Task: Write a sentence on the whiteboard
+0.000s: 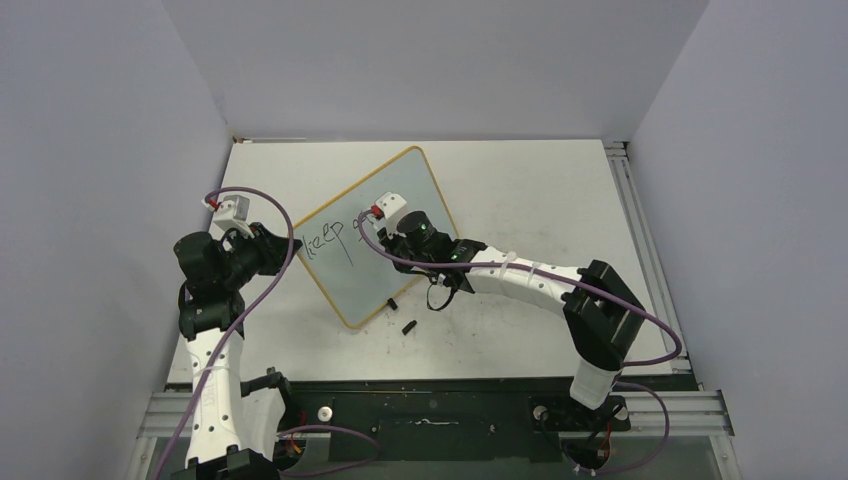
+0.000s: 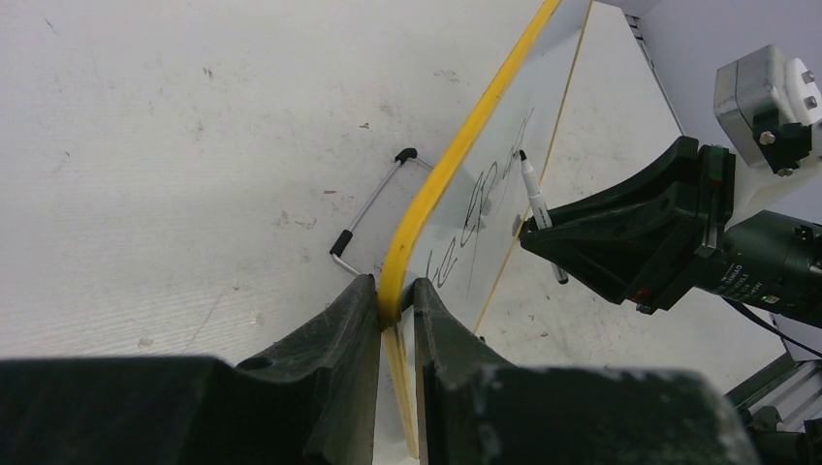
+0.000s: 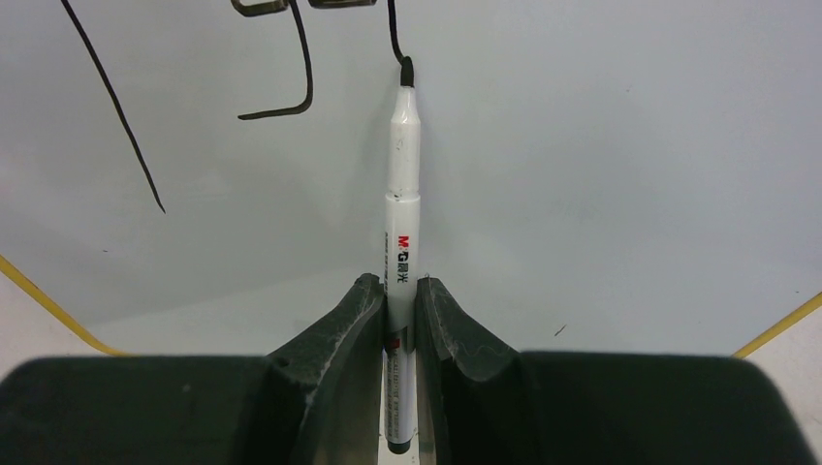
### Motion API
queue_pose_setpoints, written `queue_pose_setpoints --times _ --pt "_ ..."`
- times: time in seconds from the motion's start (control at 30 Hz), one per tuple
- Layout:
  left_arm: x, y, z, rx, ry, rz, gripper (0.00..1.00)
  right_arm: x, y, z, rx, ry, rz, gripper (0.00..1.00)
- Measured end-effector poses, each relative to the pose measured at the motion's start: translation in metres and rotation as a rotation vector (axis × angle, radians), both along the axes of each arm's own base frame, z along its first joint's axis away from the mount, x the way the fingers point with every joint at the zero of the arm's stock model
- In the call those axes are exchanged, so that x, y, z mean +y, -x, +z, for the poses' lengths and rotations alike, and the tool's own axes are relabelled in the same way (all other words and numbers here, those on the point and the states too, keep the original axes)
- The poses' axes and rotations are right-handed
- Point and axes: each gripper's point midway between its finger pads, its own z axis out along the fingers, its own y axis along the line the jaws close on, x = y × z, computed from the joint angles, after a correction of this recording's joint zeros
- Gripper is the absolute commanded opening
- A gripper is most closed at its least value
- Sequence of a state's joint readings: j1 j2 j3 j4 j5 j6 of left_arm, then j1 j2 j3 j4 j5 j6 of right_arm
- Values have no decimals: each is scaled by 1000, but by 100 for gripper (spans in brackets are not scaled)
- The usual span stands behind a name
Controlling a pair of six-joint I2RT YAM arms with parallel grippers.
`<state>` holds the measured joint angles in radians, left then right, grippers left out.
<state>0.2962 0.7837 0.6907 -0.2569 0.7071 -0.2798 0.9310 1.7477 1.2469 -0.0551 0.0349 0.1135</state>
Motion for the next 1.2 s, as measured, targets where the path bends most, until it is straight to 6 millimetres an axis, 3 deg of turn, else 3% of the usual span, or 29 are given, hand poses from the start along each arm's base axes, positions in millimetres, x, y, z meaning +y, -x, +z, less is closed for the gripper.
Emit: queue_pose_setpoints --times 0.27,0.67,1.2 --pt "0 0 0 0 0 0 0 -1 -2 2 -5 -2 -11 5" --pt "-1 0 0 0 1 -4 0 3 -15 24 -37 -38 -31 5" --pt "-1 0 0 0 1 -3 0 4 -14 15 -19 -22 -24 5"
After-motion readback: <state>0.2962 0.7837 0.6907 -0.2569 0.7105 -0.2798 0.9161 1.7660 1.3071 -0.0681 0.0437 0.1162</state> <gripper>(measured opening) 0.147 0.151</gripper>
